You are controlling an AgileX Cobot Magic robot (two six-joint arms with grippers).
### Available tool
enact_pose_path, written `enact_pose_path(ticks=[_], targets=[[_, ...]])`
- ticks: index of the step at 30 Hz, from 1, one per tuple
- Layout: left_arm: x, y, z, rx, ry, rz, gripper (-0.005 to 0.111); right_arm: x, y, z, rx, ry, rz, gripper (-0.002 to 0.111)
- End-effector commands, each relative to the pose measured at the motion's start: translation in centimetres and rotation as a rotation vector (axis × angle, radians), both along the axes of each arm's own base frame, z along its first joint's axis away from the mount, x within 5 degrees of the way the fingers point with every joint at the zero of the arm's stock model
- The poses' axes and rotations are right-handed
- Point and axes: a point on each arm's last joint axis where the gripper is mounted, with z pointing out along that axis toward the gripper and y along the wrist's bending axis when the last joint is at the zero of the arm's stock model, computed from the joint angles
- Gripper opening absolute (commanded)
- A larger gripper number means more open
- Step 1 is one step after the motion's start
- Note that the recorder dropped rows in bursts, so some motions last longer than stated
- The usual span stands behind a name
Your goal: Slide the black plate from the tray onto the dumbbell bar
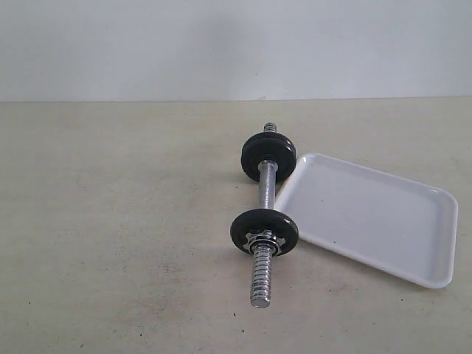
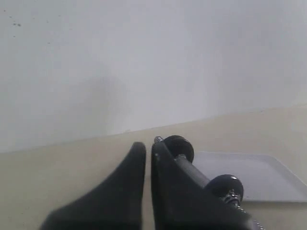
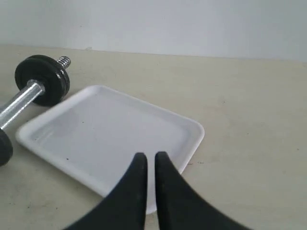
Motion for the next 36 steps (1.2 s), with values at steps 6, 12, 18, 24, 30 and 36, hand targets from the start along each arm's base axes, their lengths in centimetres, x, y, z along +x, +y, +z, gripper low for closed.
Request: enact_pose_path(ticks=[6, 12, 18, 24, 30, 36], targets=[[0.4, 0.8, -0.1, 0.001, -0.001, 0.153, 0.004, 0.0, 0.2, 0.0, 0.054, -0.002, 0.003, 0.004], [0.6, 1.6, -0.1, 0.001, -0.001, 0.287, 0.004, 0.0, 0.0, -0.1, -0.009, -0.007, -0.002, 0.004], [0.8, 2.2, -0.1, 0.001, 0.0, 0.385, 0.004, 0.0, 0.0, -0.1, -0.009, -0.007, -0.002, 0.004], [0.8, 2.6, -0.1, 0.002, 0.0, 0.446, 0.004, 0.0, 0.0, -0.1, -0.009, -0.007, -0.002, 0.004], [0.8, 2.8, -0.1, 0.002, 0.0, 0.473, 0.004, 0.0, 0.0, -0.1, -0.009, -0.007, -0.002, 0.004], [0.8, 2.8, -0.1, 0.002, 0.0, 0.473, 0.004, 0.0, 0.0, -0.1, -0.009, -0.007, -0.002, 0.004]])
